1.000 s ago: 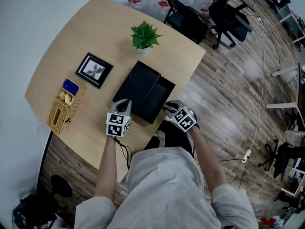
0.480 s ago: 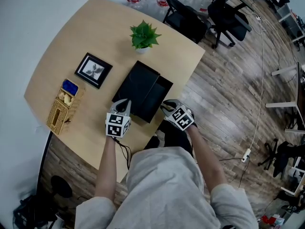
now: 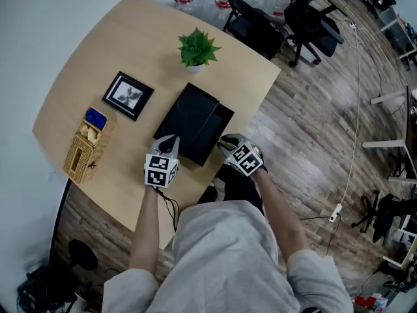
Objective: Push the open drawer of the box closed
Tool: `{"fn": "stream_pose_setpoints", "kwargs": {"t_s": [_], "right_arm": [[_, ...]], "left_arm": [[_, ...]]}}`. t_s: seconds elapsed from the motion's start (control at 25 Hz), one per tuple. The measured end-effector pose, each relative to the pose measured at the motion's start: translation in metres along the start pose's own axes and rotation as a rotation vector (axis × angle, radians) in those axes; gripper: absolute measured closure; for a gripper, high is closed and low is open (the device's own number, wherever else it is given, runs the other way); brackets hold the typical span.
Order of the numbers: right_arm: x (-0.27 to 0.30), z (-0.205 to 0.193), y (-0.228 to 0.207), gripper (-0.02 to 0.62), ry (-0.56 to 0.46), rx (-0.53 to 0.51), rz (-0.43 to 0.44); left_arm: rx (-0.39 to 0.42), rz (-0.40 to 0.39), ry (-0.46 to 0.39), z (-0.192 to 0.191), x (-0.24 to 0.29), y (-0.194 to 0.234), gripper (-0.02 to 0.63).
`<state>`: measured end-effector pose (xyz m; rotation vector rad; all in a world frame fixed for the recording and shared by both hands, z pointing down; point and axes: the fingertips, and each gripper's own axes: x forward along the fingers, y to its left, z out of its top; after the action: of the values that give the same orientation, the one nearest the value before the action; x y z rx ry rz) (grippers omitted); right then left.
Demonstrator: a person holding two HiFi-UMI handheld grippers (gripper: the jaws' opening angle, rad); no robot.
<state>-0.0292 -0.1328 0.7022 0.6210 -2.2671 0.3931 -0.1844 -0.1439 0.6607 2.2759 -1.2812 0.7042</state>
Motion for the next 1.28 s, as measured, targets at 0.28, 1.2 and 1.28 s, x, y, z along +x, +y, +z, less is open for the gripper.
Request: {"fn": "stream_pose_setpoints", "kwargs": {"t_s": [0.28,1.2,1.28], "right_arm": [[0.003,-0.003,0.002,0.518,0.013,0.005,0.007],[0.011,0.011,0.004,0.518,0.014,0.005,0.032],[0.012,0.011,0.003,0.518,0.013,0.005,0.032]], "left_arm": [[0.003,0.0,-0.001,-0.001,-0.001,-0.001,0.554],[0.006,-0.004,-0.006,0.0,0.0,-0.001,0.554],[0.007,-0.005,-0.007,0.0,0.0,-0.001,0.554]]}}
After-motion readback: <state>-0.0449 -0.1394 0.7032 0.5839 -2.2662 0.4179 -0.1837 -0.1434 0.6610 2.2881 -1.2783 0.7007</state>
